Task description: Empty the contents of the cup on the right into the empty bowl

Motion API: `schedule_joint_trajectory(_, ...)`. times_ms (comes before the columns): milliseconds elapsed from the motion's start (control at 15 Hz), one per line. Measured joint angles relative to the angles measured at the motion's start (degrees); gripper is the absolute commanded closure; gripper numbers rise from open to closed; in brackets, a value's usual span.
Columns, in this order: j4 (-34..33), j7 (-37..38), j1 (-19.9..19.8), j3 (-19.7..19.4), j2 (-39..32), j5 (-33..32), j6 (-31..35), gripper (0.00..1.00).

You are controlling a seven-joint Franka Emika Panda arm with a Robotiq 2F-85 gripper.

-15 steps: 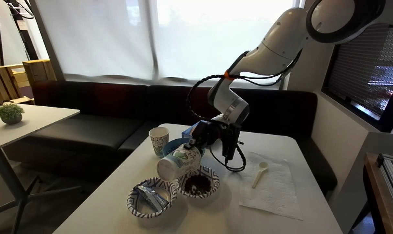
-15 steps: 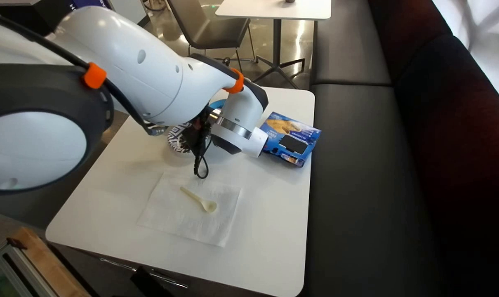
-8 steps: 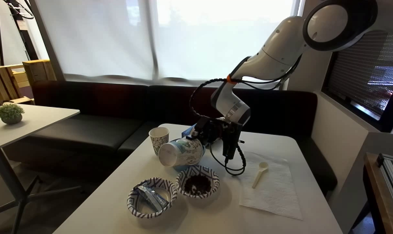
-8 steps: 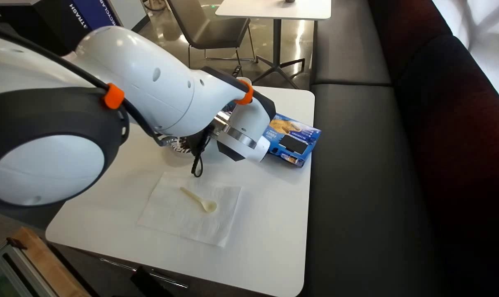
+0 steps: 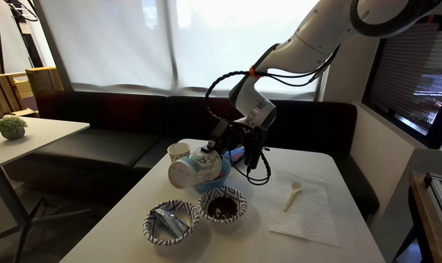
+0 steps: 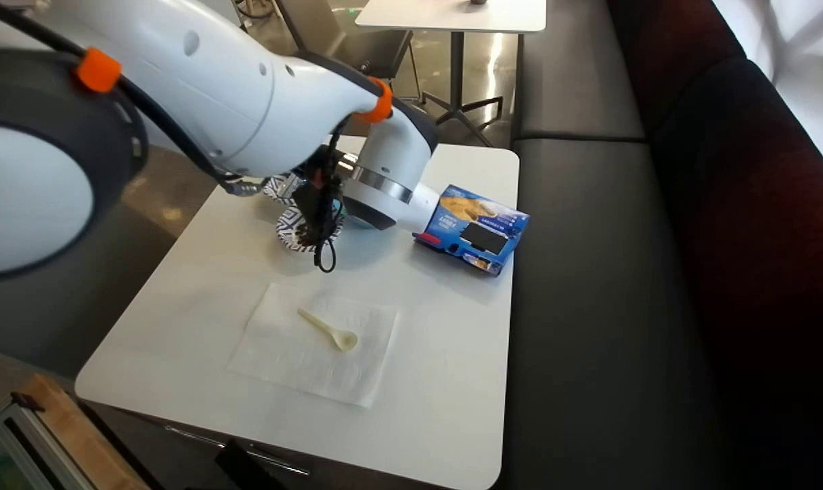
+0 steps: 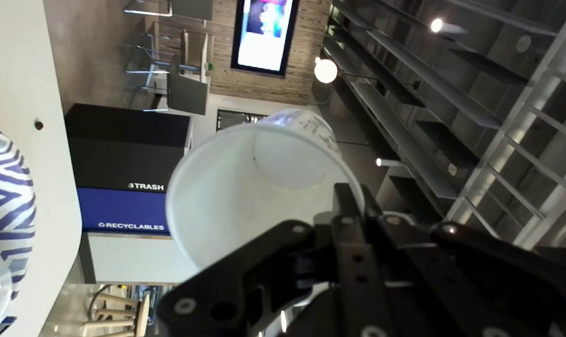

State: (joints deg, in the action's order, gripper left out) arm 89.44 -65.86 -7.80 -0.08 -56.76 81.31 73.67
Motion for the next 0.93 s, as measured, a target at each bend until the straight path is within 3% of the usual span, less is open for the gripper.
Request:
schedule_joint_trajectory(400, 9.57, -0.54, 6.95, -2.13, 13.03, -9.22, 10.23, 0.99)
schedule_joint_trajectory(933, 14.38, 4.41, 9.2, -2.49, 27.55, -28.31, 17.22, 0.99)
